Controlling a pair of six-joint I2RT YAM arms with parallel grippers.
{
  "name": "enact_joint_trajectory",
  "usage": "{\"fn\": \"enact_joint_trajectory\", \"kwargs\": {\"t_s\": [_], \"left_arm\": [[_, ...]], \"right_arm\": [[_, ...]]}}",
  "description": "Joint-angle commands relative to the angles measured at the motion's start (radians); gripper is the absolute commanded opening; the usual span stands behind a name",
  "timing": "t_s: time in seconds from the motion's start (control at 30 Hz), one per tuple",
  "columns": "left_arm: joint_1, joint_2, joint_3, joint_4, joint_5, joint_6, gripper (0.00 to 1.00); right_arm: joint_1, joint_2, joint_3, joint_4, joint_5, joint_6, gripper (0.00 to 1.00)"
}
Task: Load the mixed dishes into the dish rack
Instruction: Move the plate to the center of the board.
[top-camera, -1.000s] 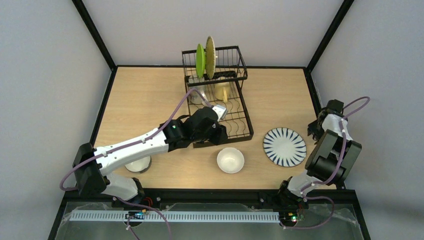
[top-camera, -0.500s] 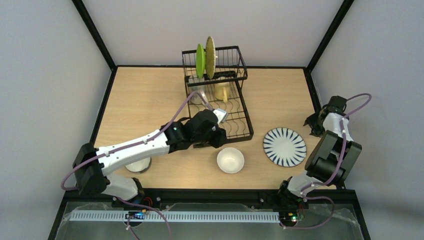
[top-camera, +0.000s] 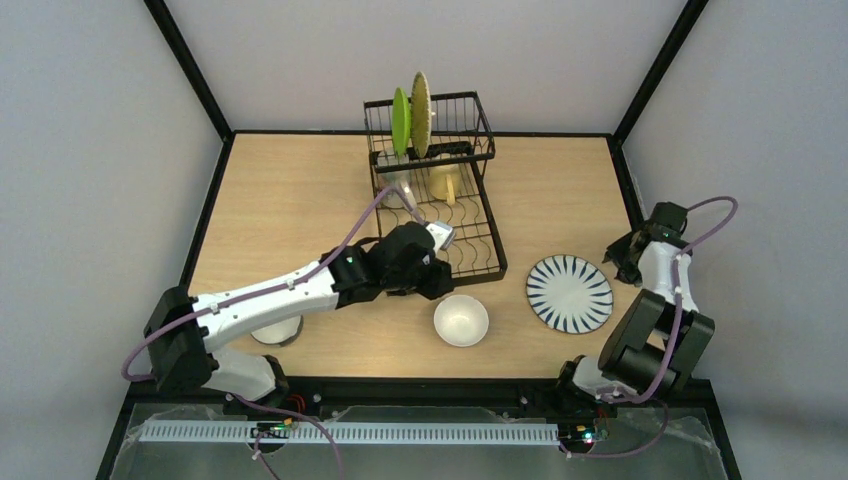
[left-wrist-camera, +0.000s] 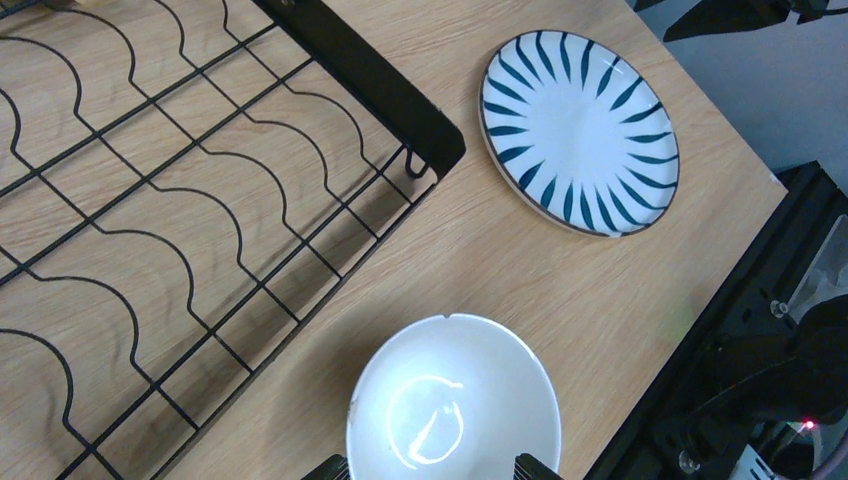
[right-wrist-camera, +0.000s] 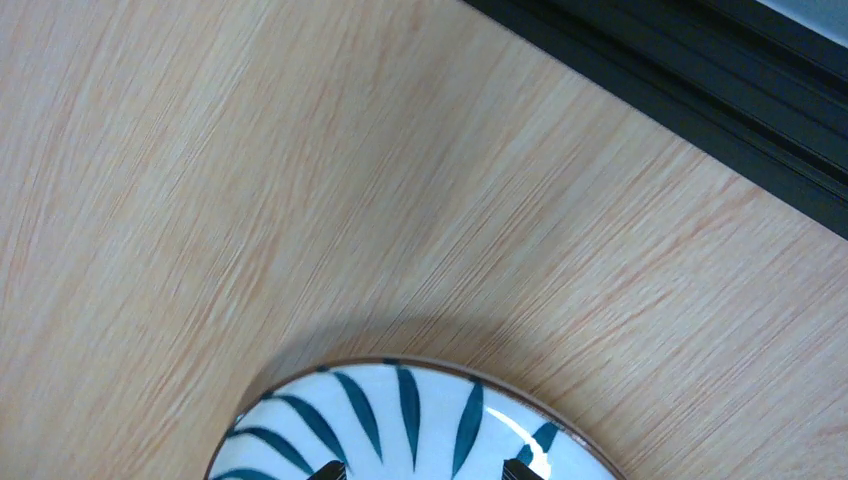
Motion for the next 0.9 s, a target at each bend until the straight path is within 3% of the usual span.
{"fn": "enact_joint_trajectory", "kwargs": {"t_s": [0.0, 0.27, 0.47, 0.87], "left_arm": [[0.007, -0.043, -0.04, 0.008, 0.008, 0.008, 0.94], [0.005, -0.055, -0.045, 0.005, 0.026, 0.005, 0.94], [0.005, -0.058, -0.047, 0.0, 0.013, 0.0, 0.94], [0.004, -0.034, -0.039, -0.006, 0.011, 0.0, 0.94]], "right_arm": [[0.063, -0.051, -0.015, -0.033, 0.021, -0.04, 0.86], [0.248, 0.005, 0.01, -0.022, 0.044, -0.051, 0.63], [0.298, 0.071, 0.01, 0.002, 0.066, -0.069, 0.29], [0.301, 0.247, 0.056, 0.096, 0.083, -0.108, 0.26]]}}
